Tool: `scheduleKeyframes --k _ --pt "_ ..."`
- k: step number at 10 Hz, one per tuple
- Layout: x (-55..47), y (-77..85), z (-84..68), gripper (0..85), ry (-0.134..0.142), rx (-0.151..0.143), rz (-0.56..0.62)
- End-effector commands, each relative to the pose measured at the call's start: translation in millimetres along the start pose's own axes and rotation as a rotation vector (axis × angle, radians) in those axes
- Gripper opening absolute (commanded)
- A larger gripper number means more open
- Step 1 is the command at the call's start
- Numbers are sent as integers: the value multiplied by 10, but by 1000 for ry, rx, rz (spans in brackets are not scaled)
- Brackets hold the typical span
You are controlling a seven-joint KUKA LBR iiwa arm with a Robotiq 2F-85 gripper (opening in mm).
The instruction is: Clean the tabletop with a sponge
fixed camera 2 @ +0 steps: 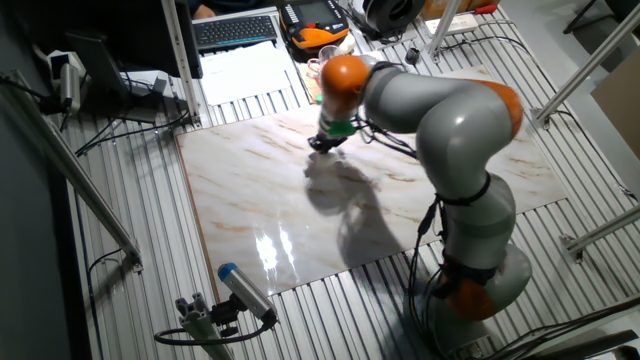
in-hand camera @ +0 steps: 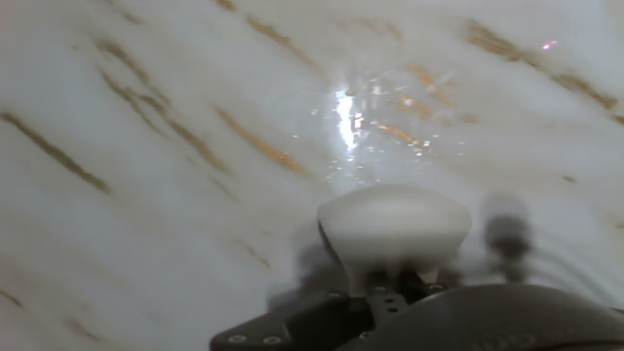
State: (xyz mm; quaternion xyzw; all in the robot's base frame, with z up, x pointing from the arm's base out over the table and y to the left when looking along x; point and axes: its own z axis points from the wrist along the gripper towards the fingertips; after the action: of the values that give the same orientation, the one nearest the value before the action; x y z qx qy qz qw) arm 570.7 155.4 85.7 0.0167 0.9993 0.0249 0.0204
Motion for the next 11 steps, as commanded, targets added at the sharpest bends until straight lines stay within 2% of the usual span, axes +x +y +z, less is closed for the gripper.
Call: scheduleKeyframes --k 1,2,4,7,11 --pt "-14 -255 -68 0 0 -7 -14" --pt "-21 -356 -107 0 0 -9 -20" --pt "-22 -438 -88 0 -5 9 -29" --pt "-12 -617 107 0 -6 2 -51" --pt "-42 -646 318 0 -3 6 -24"
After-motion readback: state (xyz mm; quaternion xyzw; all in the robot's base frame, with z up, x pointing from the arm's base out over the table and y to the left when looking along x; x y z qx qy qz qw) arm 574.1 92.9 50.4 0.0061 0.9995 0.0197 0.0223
